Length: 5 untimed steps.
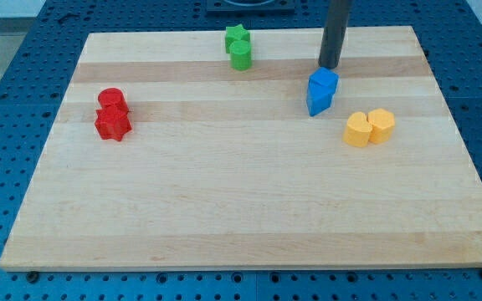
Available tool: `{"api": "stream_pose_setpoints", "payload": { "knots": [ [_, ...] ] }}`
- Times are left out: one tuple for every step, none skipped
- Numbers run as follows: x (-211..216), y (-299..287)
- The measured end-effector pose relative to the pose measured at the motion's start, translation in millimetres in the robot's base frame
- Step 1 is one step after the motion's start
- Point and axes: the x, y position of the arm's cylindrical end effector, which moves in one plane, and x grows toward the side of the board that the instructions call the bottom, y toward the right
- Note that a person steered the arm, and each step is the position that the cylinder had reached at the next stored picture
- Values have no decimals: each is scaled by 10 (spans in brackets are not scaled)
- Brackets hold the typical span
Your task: Slide the blue cube along with the blue triangle towards the yellow heart
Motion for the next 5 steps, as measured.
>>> {"api": "stream_pose_setpoints", "payload": {
  "knots": [
    [321, -187],
    [755, -187],
    [1070, -186],
    [1323, -186],
    [1358, -151]
  ]
}}
